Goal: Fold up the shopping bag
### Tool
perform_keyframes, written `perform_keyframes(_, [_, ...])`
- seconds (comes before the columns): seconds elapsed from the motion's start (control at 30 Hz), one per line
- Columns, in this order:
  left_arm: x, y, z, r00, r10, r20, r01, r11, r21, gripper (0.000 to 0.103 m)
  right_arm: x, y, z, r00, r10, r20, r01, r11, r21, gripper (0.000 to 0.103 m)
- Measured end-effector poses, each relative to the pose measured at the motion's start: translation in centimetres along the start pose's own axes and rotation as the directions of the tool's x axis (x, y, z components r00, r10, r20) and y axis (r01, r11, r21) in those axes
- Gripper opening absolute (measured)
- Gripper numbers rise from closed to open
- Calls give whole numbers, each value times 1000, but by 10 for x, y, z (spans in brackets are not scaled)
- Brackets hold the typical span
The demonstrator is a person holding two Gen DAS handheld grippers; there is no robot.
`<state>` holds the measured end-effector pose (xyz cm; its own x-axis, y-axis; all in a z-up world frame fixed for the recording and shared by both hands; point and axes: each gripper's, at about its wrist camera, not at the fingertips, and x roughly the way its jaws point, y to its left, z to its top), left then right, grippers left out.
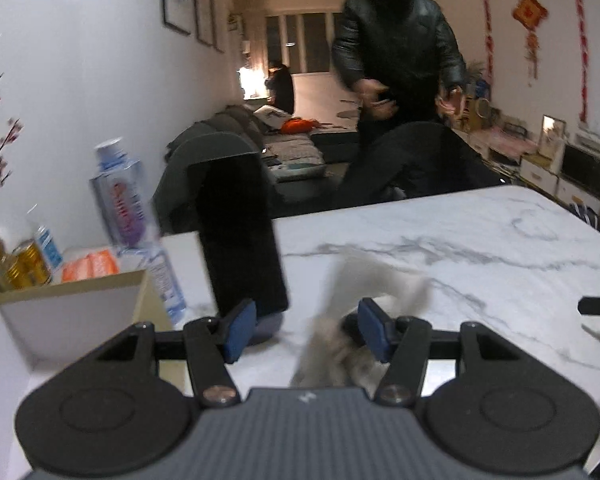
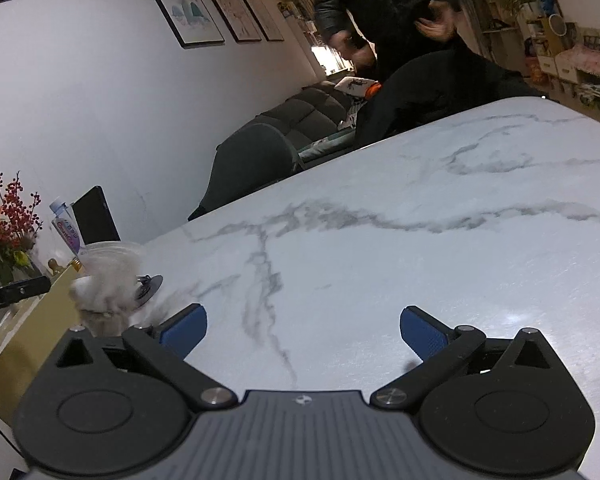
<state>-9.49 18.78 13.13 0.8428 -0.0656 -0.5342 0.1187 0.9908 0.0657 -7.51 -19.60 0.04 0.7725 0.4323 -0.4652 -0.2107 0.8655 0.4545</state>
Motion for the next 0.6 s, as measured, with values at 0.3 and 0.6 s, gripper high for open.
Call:
perform_keyframes(0.3, [10,-1,-6,998,-49,-49,49,999,5,80,-2,12,5,1000,17,13,-16,1000,-25,103])
perform_keyframes(0.6, [62,-72,-20,982,-131,-135,168,935,312,100,11,12,-3,999,20,-33,-21,1000,-24,103])
